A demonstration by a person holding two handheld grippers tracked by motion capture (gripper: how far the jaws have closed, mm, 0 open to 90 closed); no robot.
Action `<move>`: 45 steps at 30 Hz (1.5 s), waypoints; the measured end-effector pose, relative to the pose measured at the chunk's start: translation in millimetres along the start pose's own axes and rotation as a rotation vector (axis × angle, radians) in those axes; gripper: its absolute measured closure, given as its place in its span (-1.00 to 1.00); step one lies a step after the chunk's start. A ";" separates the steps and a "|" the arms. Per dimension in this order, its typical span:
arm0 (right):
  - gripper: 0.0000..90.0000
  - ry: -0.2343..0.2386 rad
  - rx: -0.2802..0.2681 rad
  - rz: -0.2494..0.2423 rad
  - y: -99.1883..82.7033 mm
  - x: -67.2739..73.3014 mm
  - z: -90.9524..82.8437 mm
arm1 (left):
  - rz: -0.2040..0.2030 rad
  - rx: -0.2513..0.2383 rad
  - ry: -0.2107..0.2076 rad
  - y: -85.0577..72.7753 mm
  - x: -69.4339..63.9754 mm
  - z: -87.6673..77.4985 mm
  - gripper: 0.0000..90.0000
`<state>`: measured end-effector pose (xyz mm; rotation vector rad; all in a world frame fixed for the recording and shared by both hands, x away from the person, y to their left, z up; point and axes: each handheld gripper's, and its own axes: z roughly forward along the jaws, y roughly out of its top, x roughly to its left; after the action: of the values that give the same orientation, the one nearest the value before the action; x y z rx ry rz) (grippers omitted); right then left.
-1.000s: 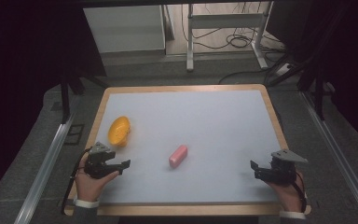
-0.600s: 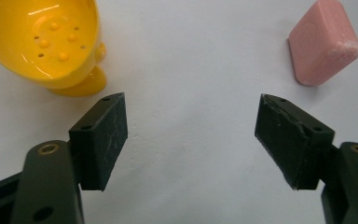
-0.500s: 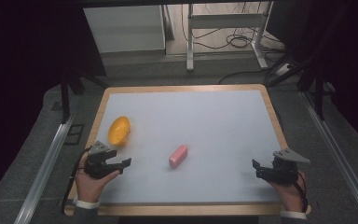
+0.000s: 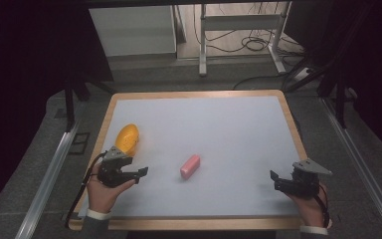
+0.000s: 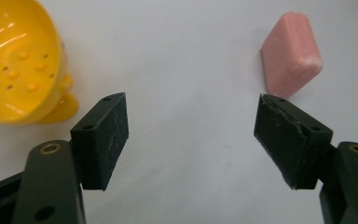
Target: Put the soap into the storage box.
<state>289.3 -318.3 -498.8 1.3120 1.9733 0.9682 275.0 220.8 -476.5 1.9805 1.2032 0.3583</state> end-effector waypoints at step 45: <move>-0.79 -0.019 0.012 -0.006 -2.2 -1.2 0.7 | 0.137 0.101 -0.075 48.9 -60.0 47.7 -0.48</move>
<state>289.2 -319.7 -500.9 1.3166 1.9707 0.9385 302.8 135.3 -463.1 2.1505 1.0595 0.2944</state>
